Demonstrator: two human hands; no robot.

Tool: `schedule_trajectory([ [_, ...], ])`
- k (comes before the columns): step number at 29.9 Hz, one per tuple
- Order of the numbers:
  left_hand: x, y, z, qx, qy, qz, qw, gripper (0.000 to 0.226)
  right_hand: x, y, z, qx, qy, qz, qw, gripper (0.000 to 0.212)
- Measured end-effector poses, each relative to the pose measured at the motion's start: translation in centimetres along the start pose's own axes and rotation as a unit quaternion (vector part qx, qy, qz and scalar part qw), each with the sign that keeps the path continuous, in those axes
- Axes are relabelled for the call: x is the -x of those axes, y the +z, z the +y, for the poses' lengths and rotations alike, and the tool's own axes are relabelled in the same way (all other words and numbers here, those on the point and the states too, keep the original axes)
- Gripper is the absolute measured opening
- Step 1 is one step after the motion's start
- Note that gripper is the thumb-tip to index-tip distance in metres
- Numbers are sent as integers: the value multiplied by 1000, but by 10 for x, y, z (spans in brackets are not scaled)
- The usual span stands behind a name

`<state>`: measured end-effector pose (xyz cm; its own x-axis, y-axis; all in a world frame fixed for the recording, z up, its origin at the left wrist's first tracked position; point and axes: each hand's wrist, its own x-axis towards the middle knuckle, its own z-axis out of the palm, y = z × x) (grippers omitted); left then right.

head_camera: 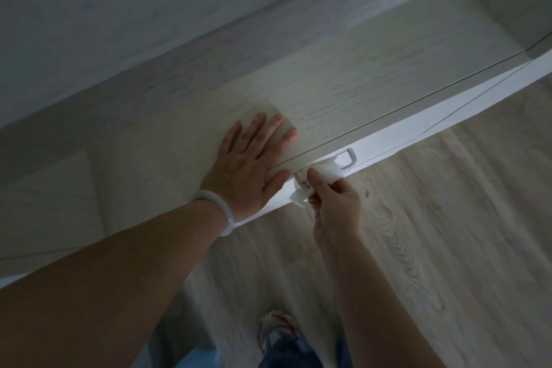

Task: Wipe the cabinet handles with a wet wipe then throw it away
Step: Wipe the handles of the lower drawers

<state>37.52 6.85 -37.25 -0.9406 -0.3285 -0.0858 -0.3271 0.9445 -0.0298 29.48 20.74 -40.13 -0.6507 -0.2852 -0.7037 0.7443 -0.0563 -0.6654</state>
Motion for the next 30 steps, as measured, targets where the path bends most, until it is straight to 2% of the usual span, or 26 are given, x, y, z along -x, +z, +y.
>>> schedule_trajectory([
  [5,1,0,1,-4,-4,1,1000,61,12,8,16,-27,11,-36,999,7],
  [8,2,2,0,-2,-6,4,1000,58,0,-3,11,1,-11,-11,1000,5],
  [11,1,1,2,3,-4,9,1000,56,5,7,16,-59,-8,-3,998,6],
  [14,1,1,2,-1,-5,9,1000,56,14,18,22,-54,-4,-5,999,13],
  [19,2,2,1,-3,-5,14,1000,55,-1,8,12,-73,-22,27,997,5],
  [24,2,2,1,3,-6,10,1000,56,15,23,18,-127,28,3,992,12],
  [27,2,2,1,1,-5,7,1000,56,0,6,-1,-77,-9,13,997,7],
  [30,2,3,1,3,-6,6,1000,56,2,9,5,-108,-5,7,994,13],
])
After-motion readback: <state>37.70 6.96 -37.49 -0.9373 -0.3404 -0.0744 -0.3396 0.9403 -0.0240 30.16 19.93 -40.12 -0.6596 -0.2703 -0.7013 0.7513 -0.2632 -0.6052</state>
